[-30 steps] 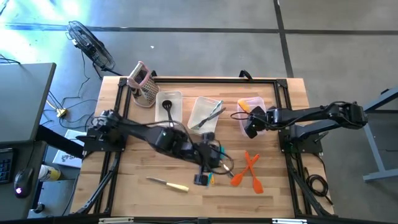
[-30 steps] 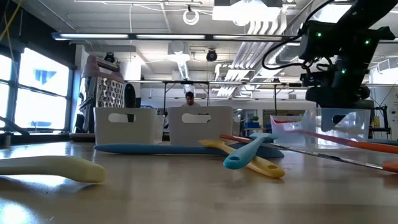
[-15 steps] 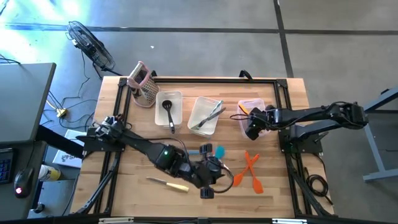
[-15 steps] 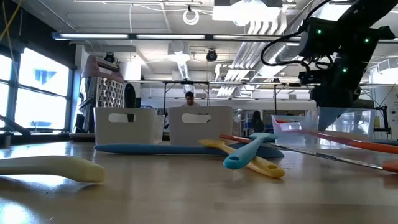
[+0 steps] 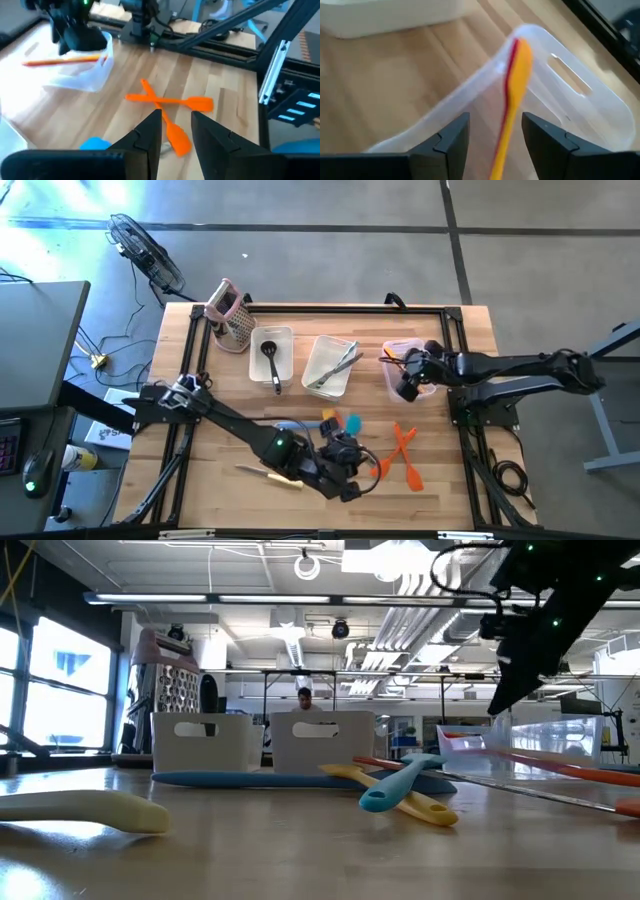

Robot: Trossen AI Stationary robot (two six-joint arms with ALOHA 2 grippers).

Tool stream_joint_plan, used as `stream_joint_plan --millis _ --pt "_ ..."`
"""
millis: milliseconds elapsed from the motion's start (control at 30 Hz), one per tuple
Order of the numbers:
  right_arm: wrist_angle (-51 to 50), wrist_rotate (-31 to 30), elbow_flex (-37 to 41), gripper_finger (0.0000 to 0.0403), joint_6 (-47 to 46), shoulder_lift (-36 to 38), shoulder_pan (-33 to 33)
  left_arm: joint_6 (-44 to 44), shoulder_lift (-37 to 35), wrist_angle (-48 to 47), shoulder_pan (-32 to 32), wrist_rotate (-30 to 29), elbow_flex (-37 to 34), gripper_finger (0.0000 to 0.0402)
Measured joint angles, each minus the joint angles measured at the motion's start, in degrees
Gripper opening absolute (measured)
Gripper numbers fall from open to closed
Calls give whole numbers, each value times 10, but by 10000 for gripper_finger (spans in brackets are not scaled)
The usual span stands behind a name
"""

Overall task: Pick & Place Kitchen Items
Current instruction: Put the blue spatula into the transparent bin

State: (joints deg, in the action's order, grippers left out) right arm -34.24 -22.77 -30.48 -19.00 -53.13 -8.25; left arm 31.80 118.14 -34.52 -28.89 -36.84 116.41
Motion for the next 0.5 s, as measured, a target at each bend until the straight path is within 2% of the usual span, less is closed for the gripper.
stream_joint_plan --millis 100,367,500 --pt "20 53 0 174 45 26 0 46 8 0 -1 -6 2 102" --pt "76 250 0 174 117 80 0 149 10 -57 -27 -2 1 102" --pt "95 347 0 174 132 98 0 212 10 -91 -47 -29 1 102"
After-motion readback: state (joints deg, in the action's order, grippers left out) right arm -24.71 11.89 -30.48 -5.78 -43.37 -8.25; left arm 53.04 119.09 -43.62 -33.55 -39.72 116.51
